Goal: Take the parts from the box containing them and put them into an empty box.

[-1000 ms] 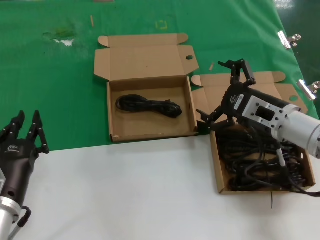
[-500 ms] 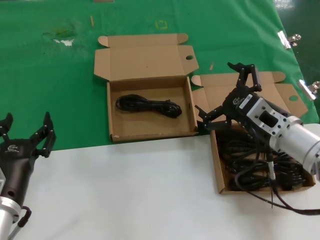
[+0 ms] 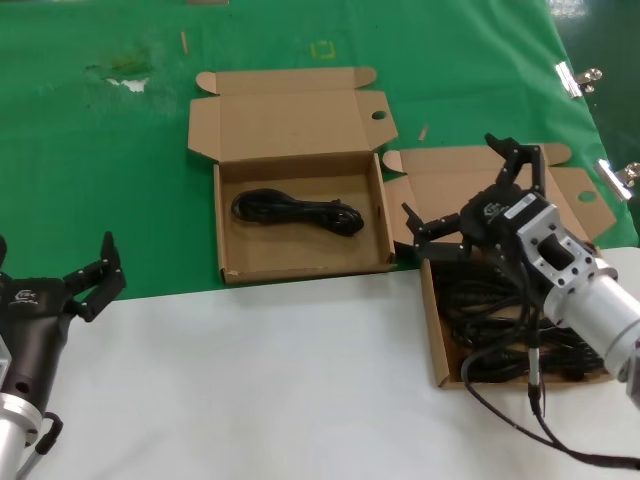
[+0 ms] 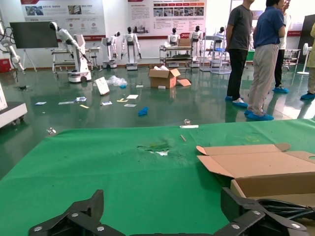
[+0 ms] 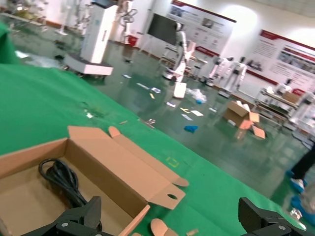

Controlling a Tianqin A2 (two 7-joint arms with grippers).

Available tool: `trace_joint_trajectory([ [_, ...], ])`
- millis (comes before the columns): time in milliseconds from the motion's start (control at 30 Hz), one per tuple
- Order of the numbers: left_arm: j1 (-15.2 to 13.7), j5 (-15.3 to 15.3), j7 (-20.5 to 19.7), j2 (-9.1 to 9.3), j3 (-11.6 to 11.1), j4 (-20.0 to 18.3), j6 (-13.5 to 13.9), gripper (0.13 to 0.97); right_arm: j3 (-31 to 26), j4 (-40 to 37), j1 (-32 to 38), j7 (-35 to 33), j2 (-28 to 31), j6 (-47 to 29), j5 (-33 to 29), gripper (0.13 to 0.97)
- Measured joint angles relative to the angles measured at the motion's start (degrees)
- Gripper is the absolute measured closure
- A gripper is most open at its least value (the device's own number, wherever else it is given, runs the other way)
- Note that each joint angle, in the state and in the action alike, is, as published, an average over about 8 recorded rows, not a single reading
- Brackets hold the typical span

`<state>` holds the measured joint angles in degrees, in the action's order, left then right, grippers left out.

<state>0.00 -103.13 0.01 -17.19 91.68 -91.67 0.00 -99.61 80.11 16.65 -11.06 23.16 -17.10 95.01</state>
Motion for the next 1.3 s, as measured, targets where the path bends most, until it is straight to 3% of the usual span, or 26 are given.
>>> trace_joint_trajectory([
  [300,0.0,0.0,0.0,0.00,0.0,0.0,0.0,0.204,2.0,2.9,-4.2,2.8,-1.5,4.3,2.0,0.129],
  [600,0.0,0.0,0.0,0.00,0.0,0.0,0.0,0.139,4.0,5.8,-8.4,5.6,-3.0,8.6,4.1,0.129],
  [1300,0.0,0.0,0.0,0.00,0.0,0.0,0.0,0.132,7.4,10.7,-15.5,10.3,-5.5,15.9,7.5,0.129],
])
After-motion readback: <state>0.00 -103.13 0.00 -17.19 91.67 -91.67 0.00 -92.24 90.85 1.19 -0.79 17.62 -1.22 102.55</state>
